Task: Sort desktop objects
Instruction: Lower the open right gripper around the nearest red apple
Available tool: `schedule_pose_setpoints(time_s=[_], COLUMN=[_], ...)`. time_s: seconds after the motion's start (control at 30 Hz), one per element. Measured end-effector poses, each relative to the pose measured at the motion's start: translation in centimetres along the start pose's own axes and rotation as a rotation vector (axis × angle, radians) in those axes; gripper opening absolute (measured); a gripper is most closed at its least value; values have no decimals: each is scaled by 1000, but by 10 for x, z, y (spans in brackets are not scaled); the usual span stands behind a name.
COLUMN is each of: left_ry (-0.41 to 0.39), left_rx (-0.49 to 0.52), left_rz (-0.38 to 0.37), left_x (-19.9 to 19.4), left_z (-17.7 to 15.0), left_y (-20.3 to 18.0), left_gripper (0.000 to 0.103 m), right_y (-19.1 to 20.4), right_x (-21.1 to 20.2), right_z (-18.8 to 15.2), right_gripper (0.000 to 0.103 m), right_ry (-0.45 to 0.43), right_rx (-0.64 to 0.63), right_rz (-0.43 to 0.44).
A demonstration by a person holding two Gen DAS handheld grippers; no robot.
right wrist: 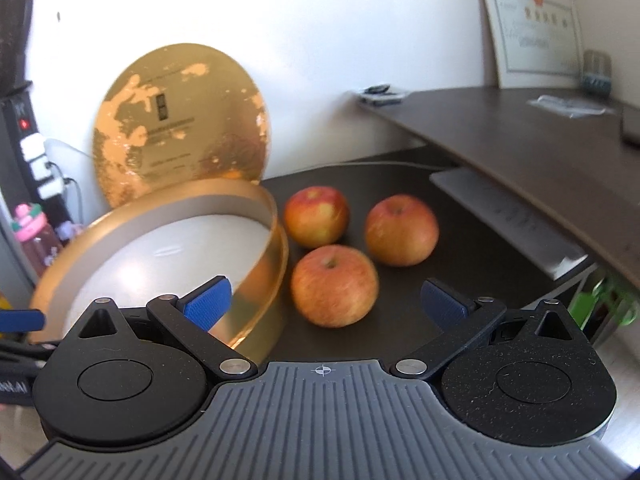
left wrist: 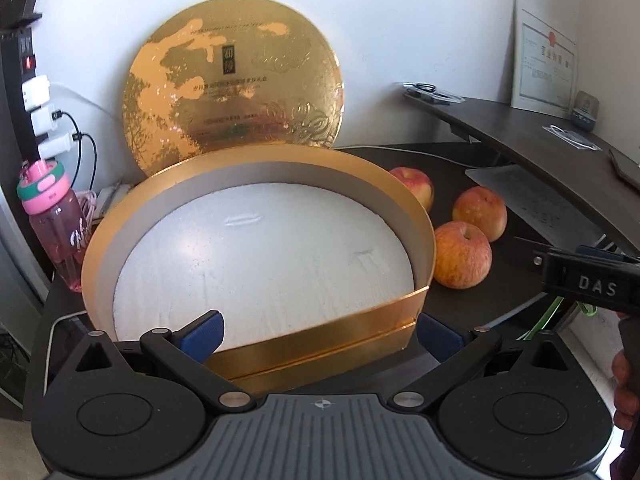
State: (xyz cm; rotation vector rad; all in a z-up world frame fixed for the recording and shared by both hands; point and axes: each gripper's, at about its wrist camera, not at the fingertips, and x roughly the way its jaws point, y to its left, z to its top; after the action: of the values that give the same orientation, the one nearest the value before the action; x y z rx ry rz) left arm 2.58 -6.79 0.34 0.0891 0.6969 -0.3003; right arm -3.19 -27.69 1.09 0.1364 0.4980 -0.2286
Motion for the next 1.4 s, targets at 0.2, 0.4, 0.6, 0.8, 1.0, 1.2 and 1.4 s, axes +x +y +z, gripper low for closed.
schedule_pose_setpoints(time_s=[0.2,0.4,0.6,0.8,1.0,1.2,1.4], left_ry=[8,11,16,35,54,65,64], left_rx=[-1,43,43,44,34,18,18], left_rz=[17,-46,-65,-92,-52,-31,-24], left_x=[10,16,24,29,34,37,36], left_z=[1,0,2,-2,-2,-2,-2], left_y=[-7,-20,-22,-22,-18,-15,-14], left_gripper=[103,103,103,103,103,103,103], right_y=[-22,-26,-14,-9,-10,-11,-6], right_x=[13,33,53,81,102,113,122], right_z=[3,-7,-9,-11,-14,-13,-13], right_gripper=[103,103,103,103,103,97,94], right_ry=[51,117,143,181,189,181,183], right_rx=[49,22,-60,-89,-119,-145,-194], right_rz=[-27,-17,23,31,56,79,92])
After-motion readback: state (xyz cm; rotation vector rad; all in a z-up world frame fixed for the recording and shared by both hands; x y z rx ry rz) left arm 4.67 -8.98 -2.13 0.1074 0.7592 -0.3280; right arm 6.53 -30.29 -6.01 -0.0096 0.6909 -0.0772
